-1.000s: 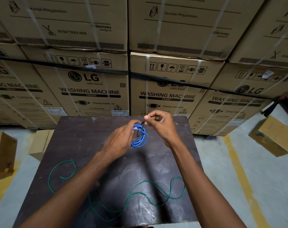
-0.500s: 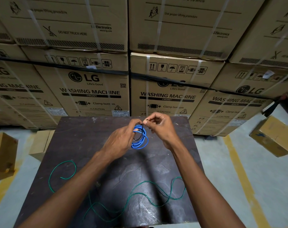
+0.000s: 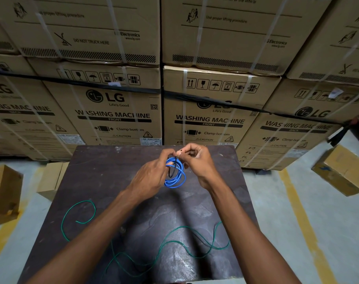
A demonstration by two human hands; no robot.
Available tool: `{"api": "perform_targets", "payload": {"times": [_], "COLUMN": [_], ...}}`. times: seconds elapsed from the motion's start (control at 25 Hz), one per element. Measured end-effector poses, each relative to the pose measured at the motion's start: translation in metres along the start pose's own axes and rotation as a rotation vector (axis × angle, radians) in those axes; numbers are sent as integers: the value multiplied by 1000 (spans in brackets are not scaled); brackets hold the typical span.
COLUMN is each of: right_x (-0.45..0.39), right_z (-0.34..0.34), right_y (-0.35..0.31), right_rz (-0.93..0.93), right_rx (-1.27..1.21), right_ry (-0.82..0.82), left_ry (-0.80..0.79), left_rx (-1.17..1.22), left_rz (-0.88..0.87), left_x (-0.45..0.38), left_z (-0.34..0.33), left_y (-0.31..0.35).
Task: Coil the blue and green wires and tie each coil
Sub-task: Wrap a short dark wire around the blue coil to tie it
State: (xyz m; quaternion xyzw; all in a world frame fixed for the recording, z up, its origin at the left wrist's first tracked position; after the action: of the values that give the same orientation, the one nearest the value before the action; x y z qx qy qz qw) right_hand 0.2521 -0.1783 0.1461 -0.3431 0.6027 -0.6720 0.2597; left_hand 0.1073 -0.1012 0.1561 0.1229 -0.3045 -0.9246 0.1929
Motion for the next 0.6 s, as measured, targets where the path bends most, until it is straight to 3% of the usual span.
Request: {"api": "perform_targets", "payload": {"times": [0.6], "right_x": [-50], "right_z": [30], "right_y": [4], "right_rz": [-23], "right_rx": [-3], "right_ry": [374], "left_ry": [14], "left_rx": [25], "left_rz": [-49], "left_x": [10], "left_z": [-17], "left_y": [10]}}
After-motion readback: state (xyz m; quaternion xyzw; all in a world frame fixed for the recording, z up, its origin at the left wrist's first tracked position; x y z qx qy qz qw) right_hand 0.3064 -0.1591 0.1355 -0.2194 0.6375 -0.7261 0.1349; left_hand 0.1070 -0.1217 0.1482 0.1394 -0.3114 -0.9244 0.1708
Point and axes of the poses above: each hand's wrist, its own x-axis away from the middle knuckle, its own z-axis out of the back of the hand, y = z × x, the point moved 4 cm from there along -x, towards the middle knuckle, and after that the axes turned 1 degree about x, right-handed, at the moved point
